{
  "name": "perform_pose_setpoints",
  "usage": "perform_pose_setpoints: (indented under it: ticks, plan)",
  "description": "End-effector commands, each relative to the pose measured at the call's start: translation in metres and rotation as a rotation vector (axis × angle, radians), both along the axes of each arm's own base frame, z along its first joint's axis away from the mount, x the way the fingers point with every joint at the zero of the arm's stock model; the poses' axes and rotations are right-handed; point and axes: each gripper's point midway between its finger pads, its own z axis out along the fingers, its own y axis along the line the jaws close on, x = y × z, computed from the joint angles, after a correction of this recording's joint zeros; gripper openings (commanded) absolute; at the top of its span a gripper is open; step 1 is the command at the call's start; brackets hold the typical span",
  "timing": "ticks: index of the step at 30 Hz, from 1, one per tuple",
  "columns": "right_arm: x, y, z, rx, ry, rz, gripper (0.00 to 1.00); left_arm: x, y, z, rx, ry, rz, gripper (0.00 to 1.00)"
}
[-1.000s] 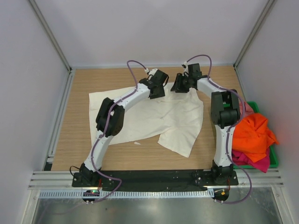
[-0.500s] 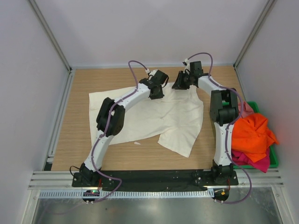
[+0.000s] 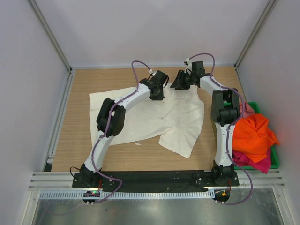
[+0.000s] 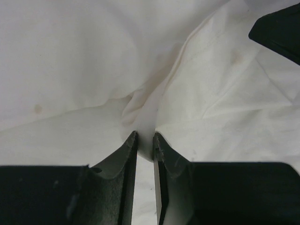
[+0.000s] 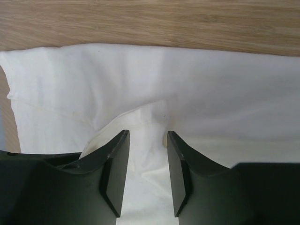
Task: Fold and stack the t-shirts
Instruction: Fold the tshirt
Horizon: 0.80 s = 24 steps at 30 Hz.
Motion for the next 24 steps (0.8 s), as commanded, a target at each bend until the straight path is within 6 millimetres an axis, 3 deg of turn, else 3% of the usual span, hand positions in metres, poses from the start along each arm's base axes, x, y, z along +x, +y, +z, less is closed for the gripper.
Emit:
perform_pose_setpoints:
  ticks: [1,11,12,14,15,16,17,18,20,21,24]
  plan:
    - [0.012,0.003,0.021,0.029,-0.068,0.037,0.48,0.007,-0.004,0.024,-0.038,-0.032,-0.024,0.20]
    - [0.015,0.021,-0.005,0.080,-0.029,0.075,0.43,0.006,-0.005,0.021,-0.059,-0.014,-0.032,0.21]
    - [0.015,0.022,-0.006,0.083,-0.028,0.078,0.41,0.005,-0.006,0.022,-0.063,-0.013,-0.035,0.21]
    - [0.017,0.024,-0.004,0.078,-0.034,0.070,0.27,0.005,-0.004,0.020,-0.063,-0.009,-0.033,0.27]
    - [0.018,0.023,-0.001,0.078,-0.038,0.065,0.21,0.004,-0.004,0.019,-0.064,-0.008,-0.035,0.30]
    - [0.018,0.021,0.001,0.075,-0.036,0.054,0.07,0.005,-0.004,0.019,-0.067,-0.010,-0.034,0.33]
    - [0.022,0.017,0.005,0.047,-0.047,0.027,0.01,0.005,-0.005,0.018,-0.073,-0.008,-0.041,0.34]
    - [0.023,0.013,0.018,0.035,-0.066,0.014,0.01,0.006,-0.004,0.018,-0.074,-0.006,-0.049,0.34]
    - [0.022,0.006,0.040,0.009,-0.102,0.007,0.01,0.008,-0.002,0.017,-0.071,0.008,-0.057,0.23]
    - [0.022,0.004,0.039,-0.012,-0.104,0.007,0.01,0.007,-0.002,0.015,-0.066,0.013,-0.059,0.23]
    - [0.015,-0.011,0.065,-0.118,-0.150,0.021,0.01,0.007,-0.005,0.017,-0.086,0.024,-0.097,0.14]
